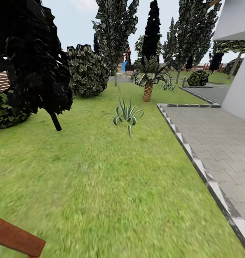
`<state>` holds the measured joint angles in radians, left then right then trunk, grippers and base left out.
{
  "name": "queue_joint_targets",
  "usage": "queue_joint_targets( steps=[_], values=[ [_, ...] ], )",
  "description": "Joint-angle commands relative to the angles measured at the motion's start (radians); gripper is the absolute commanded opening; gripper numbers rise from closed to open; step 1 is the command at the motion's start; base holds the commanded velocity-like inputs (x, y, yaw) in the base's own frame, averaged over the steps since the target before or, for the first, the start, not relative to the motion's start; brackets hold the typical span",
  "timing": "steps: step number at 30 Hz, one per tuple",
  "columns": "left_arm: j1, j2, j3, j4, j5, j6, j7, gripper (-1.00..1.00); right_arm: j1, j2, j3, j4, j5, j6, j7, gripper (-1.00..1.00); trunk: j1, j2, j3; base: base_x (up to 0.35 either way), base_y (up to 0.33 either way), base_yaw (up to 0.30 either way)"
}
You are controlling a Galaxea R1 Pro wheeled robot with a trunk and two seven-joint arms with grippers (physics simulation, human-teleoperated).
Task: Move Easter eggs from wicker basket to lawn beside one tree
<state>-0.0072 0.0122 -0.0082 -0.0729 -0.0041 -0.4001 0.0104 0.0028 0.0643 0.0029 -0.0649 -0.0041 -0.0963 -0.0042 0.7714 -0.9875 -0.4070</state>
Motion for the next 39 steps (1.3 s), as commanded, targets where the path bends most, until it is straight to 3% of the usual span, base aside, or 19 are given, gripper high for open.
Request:
queue_joint_targets(
  steps=[1, 39],
  values=[
    [0.000, 0.000, -0.001, 0.001, -0.001, -0.003, 0.001, 1.00, 0.000, 0.000, 0.000, -0.001, 0.000, -0.002, 0.000, 1.00, 0.001, 0.000, -0.001, 0.321, 0.000, 0.000],
    [0.000, 0.000, -0.001, 0.001, -0.001, -0.003, 0.001, 1.00, 0.000, 0.000, 0.000, 0.000, 0.000, -0.002, 0.000, 1.00, 0.001, 0.000, -0.001, 0.320, -0.027, 0.064]
  ],
)
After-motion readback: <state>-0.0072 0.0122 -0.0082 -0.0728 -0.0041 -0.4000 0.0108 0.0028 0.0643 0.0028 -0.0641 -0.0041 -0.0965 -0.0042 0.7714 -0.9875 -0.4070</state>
